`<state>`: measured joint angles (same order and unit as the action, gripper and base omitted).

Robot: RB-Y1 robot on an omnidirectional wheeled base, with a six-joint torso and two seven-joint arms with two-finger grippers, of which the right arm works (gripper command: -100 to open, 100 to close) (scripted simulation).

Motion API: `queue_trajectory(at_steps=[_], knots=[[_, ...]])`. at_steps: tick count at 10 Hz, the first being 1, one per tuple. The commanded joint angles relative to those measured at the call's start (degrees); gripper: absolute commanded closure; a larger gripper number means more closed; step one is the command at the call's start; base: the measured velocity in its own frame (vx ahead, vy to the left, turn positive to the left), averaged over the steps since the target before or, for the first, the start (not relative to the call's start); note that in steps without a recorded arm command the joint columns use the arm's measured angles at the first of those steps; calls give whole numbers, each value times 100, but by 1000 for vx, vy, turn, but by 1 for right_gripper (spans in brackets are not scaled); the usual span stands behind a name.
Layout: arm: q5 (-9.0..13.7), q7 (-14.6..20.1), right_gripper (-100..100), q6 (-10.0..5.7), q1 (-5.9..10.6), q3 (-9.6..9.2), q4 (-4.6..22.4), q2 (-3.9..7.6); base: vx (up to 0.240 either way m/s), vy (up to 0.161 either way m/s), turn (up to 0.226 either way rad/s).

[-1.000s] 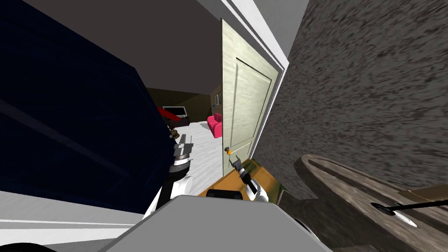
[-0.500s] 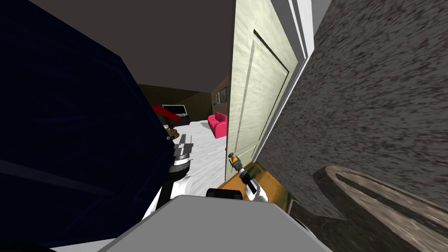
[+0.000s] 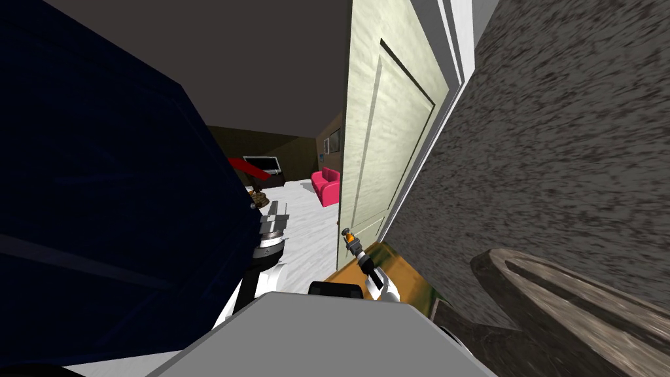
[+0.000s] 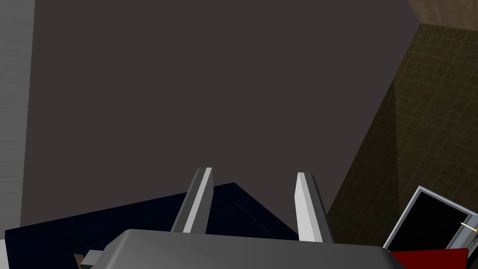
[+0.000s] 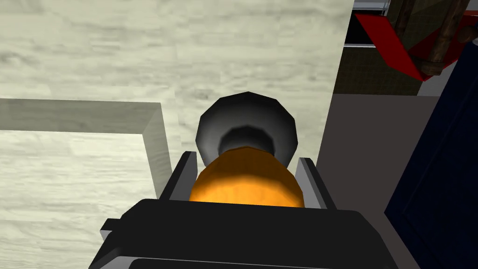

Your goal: Push the door open

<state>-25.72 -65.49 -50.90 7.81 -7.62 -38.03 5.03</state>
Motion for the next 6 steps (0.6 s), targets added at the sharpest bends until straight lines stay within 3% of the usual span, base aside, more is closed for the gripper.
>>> queue_trajectory(at_steps=[1, 6], knots=[[3, 1, 100, -19, -24, 6, 4, 15, 0, 0, 0], [155, 765, 100, 6, 26, -74, 31, 15, 23, 15, -20]])
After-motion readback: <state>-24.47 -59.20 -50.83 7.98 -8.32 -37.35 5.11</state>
